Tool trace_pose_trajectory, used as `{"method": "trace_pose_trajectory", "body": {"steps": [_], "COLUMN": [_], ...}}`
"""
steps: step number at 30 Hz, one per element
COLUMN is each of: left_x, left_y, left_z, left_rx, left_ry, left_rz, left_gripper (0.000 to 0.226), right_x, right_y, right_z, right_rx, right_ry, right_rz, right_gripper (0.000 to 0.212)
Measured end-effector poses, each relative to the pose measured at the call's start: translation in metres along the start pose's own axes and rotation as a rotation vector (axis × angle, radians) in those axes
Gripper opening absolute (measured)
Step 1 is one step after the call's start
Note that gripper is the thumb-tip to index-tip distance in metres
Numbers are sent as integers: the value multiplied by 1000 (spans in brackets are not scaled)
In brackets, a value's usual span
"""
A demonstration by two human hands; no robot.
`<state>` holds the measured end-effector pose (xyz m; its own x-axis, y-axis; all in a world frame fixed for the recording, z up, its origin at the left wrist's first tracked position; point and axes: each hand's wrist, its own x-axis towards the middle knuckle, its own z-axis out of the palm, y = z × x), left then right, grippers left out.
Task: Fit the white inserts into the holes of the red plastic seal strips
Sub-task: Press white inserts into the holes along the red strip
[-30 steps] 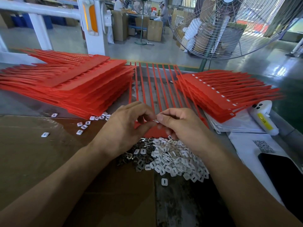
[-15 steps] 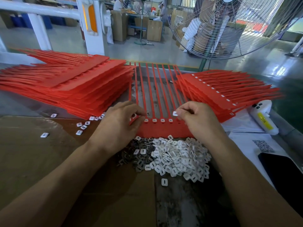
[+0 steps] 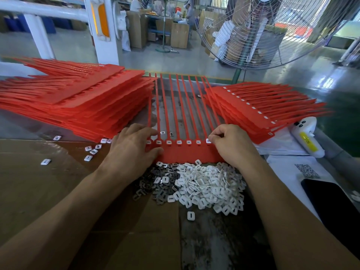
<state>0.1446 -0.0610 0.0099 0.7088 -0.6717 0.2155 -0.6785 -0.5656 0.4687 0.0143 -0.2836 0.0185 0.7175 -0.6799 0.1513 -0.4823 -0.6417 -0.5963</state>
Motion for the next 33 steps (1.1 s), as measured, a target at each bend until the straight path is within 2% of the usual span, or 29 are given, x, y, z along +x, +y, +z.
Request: {"method": "trace_pose_trajectory", "body": {"steps": [10, 15, 19, 24, 27, 29, 33], "left_x": [0, 0, 1, 1, 1, 1, 2], "left_y": [0, 0, 0, -1, -1, -1, -1], "left_z": [1, 1, 1, 1, 1, 1, 2], "left_rx": [13, 22, 27, 36, 43, 42, 37], "left_ry": [-23, -33, -34, -46, -55, -62, -64], "left_rz": [-26, -42, -40, -41, -45, -47, -43], "left_gripper": [58, 58, 57, 55, 54, 53, 52], "right_x": [3, 4, 4, 1, -3, -7, -18], "right_y": [-1, -2, 2, -3, -3, -1, -2], "right_z": [4, 6, 4, 9, 6, 0, -15], "right_rx": [65, 71, 108, 31, 56, 84, 73], "right_ry": [30, 20, 42, 61, 62, 19, -225], "right_rz": [31, 82, 84, 51, 20, -32, -159], "right_gripper": [9, 18, 13, 23, 17, 12, 6]}}
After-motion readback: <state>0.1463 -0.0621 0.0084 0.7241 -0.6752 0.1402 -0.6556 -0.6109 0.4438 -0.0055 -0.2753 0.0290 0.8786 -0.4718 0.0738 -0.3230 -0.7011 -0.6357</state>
